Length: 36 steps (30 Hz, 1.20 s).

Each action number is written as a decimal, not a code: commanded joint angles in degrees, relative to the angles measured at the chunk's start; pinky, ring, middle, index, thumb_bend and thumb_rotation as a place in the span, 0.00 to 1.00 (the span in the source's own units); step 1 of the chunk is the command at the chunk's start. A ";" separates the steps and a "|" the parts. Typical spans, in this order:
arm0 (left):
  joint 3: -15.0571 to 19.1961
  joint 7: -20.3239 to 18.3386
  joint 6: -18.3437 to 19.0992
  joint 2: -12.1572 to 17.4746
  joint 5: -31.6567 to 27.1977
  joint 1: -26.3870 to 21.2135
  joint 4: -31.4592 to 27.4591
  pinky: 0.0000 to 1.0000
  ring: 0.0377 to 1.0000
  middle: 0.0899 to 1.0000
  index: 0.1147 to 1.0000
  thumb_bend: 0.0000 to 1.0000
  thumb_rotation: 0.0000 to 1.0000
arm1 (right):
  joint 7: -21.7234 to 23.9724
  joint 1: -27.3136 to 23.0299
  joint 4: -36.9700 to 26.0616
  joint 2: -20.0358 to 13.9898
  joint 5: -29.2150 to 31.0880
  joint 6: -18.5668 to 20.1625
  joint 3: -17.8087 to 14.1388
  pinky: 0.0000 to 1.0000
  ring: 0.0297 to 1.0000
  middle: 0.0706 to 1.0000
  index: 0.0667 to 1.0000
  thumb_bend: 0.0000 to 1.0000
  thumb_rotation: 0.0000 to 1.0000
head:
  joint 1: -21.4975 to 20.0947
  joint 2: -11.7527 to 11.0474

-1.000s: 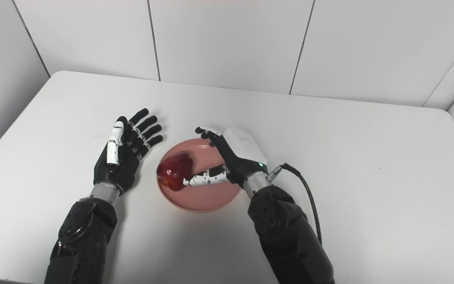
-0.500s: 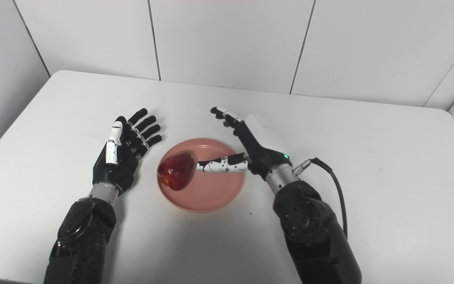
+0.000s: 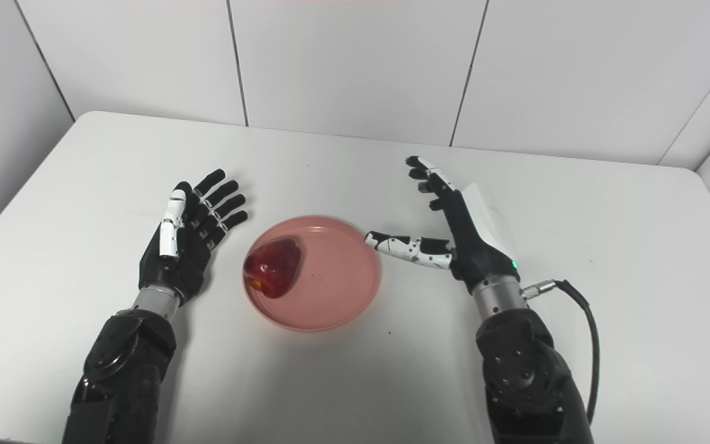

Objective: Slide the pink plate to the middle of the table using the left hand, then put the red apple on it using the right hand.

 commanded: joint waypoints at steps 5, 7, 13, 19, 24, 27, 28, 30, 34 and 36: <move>0.41 -0.45 0.15 0.25 -0.95 -1.56 -1.59 0.78 0.79 0.79 0.76 0.38 1.00 | -7.28 1.97 0.79 1.42 0.73 -6.08 -1.59 0.72 0.80 0.82 0.86 0.87 0.61 | -0.41 0.03; 0.49 -0.54 0.11 0.37 -1.06 -1.52 -1.51 0.79 0.79 0.79 0.76 0.38 1.00 | -9.46 3.44 1.97 1.87 1.50 -7.59 -2.29 0.72 0.80 0.82 0.85 0.83 0.70 | -0.79 0.00; 0.58 -0.52 0.36 0.72 -1.13 -1.41 -1.67 0.78 0.79 0.79 0.76 0.38 1.00 | -13.51 6.14 5.31 2.51 3.80 -10.96 -3.47 0.72 0.81 0.84 0.85 0.75 0.91 | -1.38 -0.09; 0.54 -0.72 0.64 1.17 -0.90 -1.31 -1.87 0.79 0.80 0.79 0.77 0.38 1.00 | -15.74 7.83 10.22 4.10 10.94 -16.31 -5.81 0.76 0.83 0.84 0.85 0.57 1.00 | -1.28 -0.04; 0.64 -0.74 0.75 1.26 -0.93 -1.21 -1.96 0.79 0.80 0.79 0.77 0.38 1.00 | -15.48 8.23 13.24 6.61 17.88 -17.05 -8.39 0.78 0.84 0.85 0.85 0.42 1.00 | -1.05 0.07; 0.57 -1.12 0.89 1.48 -1.26 -1.13 -2.16 0.79 0.81 0.80 0.78 0.38 1.00 | -15.43 8.23 14.99 7.20 20.20 -17.95 -9.04 0.79 0.84 0.85 0.84 0.33 1.00 | -1.03 0.17; 0.57 -1.09 0.95 1.49 -1.23 -1.09 -2.16 0.79 0.81 0.81 0.78 0.38 1.00 | -15.34 8.22 15.41 7.28 20.72 -18.02 -9.14 0.78 0.84 0.85 0.84 0.31 1.00 | -1.03 0.18; 0.56 -0.98 1.02 1.57 -1.24 -1.04 -2.10 0.79 0.81 0.81 0.78 0.38 1.00 | -15.19 8.25 15.65 7.43 21.29 -17.67 -9.12 0.79 0.84 0.85 0.84 0.29 1.00 | -1.04 0.20; 0.51 -0.99 0.96 1.85 -1.28 -0.86 -2.09 0.79 0.81 0.81 0.79 0.38 1.00 | -15.04 8.47 15.61 7.56 21.67 -17.33 -8.66 0.81 0.84 0.85 0.85 0.26 1.00 | -1.03 0.22; 0.50 -0.95 1.04 1.91 -1.33 -0.78 -2.21 0.80 0.81 0.81 0.79 0.38 1.00 | -14.88 8.56 15.54 7.56 21.95 -17.39 -8.49 0.81 0.84 0.85 0.85 0.25 1.00 | -0.99 0.27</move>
